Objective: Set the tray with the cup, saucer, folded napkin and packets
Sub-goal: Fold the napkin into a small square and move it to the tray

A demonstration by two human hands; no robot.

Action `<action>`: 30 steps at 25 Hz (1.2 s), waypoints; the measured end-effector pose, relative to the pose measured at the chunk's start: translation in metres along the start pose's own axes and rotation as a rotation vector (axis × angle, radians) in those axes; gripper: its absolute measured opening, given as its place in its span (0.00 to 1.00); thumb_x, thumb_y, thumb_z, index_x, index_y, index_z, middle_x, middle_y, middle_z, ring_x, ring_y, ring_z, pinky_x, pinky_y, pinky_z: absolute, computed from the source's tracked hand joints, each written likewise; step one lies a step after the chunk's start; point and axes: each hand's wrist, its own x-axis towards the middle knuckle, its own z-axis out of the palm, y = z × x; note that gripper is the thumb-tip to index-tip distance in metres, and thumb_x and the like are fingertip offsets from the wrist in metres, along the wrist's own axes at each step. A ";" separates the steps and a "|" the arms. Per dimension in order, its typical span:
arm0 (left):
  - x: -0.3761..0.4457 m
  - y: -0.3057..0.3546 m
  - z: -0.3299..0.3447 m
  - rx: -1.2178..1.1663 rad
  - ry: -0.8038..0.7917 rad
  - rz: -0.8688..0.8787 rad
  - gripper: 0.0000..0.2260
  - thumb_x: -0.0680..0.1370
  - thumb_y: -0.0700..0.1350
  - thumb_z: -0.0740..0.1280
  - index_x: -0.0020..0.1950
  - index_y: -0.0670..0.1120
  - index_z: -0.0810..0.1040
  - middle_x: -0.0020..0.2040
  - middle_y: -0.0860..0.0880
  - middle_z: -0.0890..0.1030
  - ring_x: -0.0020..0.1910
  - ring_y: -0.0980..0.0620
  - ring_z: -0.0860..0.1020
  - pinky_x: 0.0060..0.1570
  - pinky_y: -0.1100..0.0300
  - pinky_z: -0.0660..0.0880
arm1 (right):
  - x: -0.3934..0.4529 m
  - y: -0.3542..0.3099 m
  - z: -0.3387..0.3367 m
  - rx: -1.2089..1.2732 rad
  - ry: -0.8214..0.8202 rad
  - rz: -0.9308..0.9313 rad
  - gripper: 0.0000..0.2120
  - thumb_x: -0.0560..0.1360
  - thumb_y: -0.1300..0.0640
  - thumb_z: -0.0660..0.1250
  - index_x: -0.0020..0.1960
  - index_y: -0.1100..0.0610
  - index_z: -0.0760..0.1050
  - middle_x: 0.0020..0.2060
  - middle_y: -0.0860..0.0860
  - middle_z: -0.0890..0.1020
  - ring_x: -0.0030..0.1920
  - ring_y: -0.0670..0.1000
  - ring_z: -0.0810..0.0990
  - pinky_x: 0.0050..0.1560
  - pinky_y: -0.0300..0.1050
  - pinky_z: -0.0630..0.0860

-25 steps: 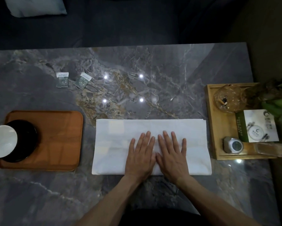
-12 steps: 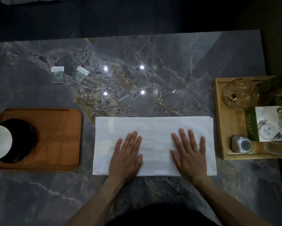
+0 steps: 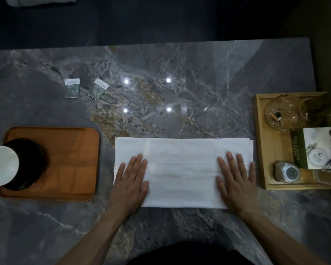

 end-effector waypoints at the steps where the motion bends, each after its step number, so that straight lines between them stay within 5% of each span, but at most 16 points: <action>1: 0.002 0.002 -0.002 0.004 0.003 -0.006 0.31 0.79 0.53 0.54 0.80 0.45 0.51 0.80 0.45 0.52 0.79 0.46 0.52 0.75 0.42 0.53 | 0.002 -0.003 -0.003 0.017 0.013 0.003 0.29 0.80 0.43 0.47 0.78 0.51 0.56 0.78 0.54 0.56 0.79 0.57 0.50 0.74 0.70 0.48; 8: 0.063 0.036 -0.013 0.005 -0.002 0.057 0.30 0.80 0.56 0.52 0.80 0.48 0.48 0.81 0.47 0.48 0.79 0.48 0.48 0.76 0.45 0.47 | 0.053 -0.022 -0.020 0.031 -0.004 0.013 0.31 0.80 0.39 0.44 0.79 0.51 0.47 0.79 0.53 0.48 0.79 0.55 0.43 0.76 0.65 0.44; 19: 0.055 -0.046 -0.013 0.066 -0.007 -0.094 0.29 0.81 0.57 0.46 0.80 0.48 0.46 0.81 0.46 0.45 0.79 0.47 0.46 0.77 0.49 0.45 | 0.070 0.009 -0.019 -0.007 0.009 0.099 0.31 0.79 0.38 0.41 0.79 0.47 0.41 0.80 0.49 0.44 0.79 0.52 0.39 0.76 0.62 0.41; 24: 0.057 -0.039 -0.028 -0.017 -0.037 -0.133 0.31 0.79 0.58 0.50 0.80 0.50 0.48 0.81 0.47 0.48 0.79 0.45 0.49 0.76 0.46 0.49 | 0.068 0.009 -0.025 0.014 -0.022 0.086 0.32 0.79 0.36 0.39 0.79 0.47 0.38 0.79 0.50 0.41 0.78 0.54 0.37 0.76 0.63 0.39; 30: 0.039 -0.039 -0.058 -0.299 -0.031 -0.461 0.37 0.76 0.57 0.67 0.79 0.49 0.52 0.78 0.45 0.57 0.75 0.42 0.59 0.71 0.45 0.61 | 0.001 0.003 -0.010 0.018 -0.038 0.007 0.33 0.79 0.36 0.41 0.79 0.50 0.40 0.79 0.51 0.41 0.79 0.56 0.39 0.75 0.64 0.43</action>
